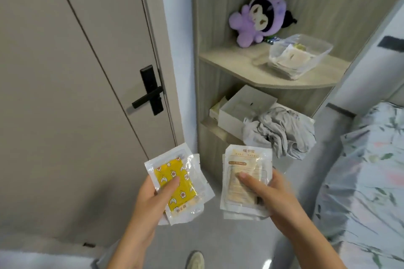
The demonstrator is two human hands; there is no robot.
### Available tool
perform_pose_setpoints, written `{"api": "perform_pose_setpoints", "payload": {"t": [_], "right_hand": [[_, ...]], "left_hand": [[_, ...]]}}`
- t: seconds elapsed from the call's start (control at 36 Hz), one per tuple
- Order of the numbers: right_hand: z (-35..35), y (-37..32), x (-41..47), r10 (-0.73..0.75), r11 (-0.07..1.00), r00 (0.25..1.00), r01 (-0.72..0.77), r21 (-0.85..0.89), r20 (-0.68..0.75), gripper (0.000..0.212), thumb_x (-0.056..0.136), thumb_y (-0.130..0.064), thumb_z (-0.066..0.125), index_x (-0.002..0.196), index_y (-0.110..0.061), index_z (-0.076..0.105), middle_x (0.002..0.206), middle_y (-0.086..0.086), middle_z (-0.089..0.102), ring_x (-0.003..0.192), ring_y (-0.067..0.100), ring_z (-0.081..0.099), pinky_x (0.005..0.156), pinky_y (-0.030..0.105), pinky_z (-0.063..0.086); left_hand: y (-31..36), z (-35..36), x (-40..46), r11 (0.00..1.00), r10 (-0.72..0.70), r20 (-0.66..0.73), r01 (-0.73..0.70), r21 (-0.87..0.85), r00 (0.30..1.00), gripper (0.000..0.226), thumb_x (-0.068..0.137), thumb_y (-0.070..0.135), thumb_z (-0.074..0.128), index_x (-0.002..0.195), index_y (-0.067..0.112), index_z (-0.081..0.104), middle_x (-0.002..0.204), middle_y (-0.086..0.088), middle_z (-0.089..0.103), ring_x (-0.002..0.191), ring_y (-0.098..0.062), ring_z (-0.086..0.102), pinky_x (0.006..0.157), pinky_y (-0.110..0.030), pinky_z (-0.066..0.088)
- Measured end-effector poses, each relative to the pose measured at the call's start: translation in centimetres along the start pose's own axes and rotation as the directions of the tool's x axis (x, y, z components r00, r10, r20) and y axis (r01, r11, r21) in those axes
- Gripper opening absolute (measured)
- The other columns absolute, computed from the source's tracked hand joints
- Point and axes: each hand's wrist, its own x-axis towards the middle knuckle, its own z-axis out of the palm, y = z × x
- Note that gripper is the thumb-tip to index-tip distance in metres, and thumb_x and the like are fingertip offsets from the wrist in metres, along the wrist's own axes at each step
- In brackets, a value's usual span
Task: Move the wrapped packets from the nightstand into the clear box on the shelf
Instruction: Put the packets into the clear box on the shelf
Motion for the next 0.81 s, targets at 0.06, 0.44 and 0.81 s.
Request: {"api": "perform_pose_setpoints", "payload": {"t": [0.06,0.44,0.81], "right_hand": [[0.1,-1.4,2.4,-0.016,0.999,1.000,0.016,0.029,-0.014,0.024,0.080,-0.007,0.070,0.104,-0.005,0.067,0.094,0.011,0.075,0.087,0.026,0.072,0.068,0.030,0.058],[-10.5,-11.2,13.5,-0.119,0.990,0.988,0.126,0.061,-0.100,0.030,0.073,-0.017,0.078,0.101,-0.008,0.070,0.096,0.009,0.075,0.090,0.022,0.072,0.068,0.026,0.057],[-16.6,-20.4,26.2,-0.230,0.958,0.862,0.282,-0.049,0.452,0.021,0.085,-0.014,0.061,0.106,-0.016,0.065,0.102,-0.008,0.074,0.098,0.010,0.069,0.079,0.018,0.053]], "left_hand": [[1.5,1.5,2.8,1.000,-0.011,0.024,0.011,-0.006,1.000,0.023,0.087,0.020,0.064,0.110,0.023,0.064,0.098,-0.002,0.074,0.090,-0.025,0.071,0.069,-0.043,0.058],[9.3,19.4,15.3,0.995,0.028,0.325,-0.060,0.086,0.945,0.030,0.087,0.018,0.063,0.116,0.025,0.060,0.099,0.004,0.075,0.089,-0.018,0.073,0.076,-0.041,0.059],[13.6,34.0,21.3,0.929,0.276,0.013,-0.263,-0.259,0.961,0.031,0.093,0.028,0.054,0.123,0.024,0.059,0.113,-0.006,0.070,0.107,-0.025,0.066,0.087,-0.047,0.053]]}}
